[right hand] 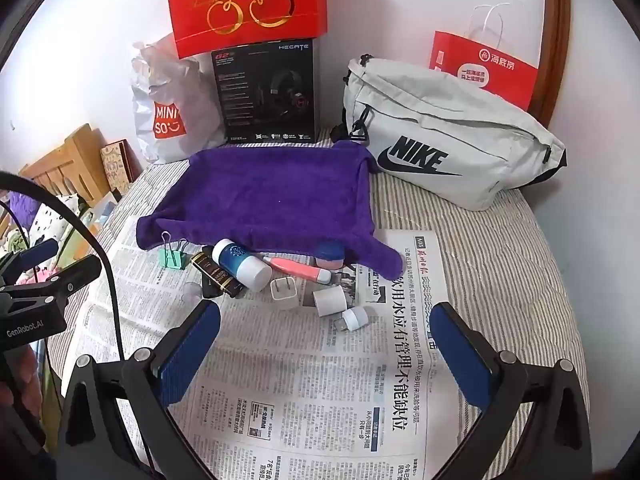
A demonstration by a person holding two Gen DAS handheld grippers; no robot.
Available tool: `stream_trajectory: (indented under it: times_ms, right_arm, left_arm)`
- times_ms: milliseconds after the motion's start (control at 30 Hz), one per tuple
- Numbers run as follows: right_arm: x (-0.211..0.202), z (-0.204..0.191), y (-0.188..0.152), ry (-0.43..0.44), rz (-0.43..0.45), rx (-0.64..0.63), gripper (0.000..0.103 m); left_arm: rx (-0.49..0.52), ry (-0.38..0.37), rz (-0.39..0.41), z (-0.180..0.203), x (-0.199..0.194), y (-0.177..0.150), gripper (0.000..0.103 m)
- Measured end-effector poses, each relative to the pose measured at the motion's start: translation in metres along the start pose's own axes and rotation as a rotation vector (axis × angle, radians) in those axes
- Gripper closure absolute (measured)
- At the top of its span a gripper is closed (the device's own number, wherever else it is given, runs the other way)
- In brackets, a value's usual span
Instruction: Organize rigid objects
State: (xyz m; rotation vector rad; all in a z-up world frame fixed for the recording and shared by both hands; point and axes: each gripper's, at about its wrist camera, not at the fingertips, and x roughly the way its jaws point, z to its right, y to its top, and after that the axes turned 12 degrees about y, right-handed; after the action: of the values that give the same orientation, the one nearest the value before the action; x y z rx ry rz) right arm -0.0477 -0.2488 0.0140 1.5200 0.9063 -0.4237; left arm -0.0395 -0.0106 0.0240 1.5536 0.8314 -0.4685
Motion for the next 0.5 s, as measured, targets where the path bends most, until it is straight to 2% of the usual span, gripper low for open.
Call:
stream_trajectory:
  times_ms: [500]
  right_arm:
    - [-0.0037, -0.0004, -0.0018, -0.002, 0.004, 0.003, 0.0]
  left_arm:
    - [0.006, 0.003, 0.0, 0.0012, -0.003, 0.0018, 0.0]
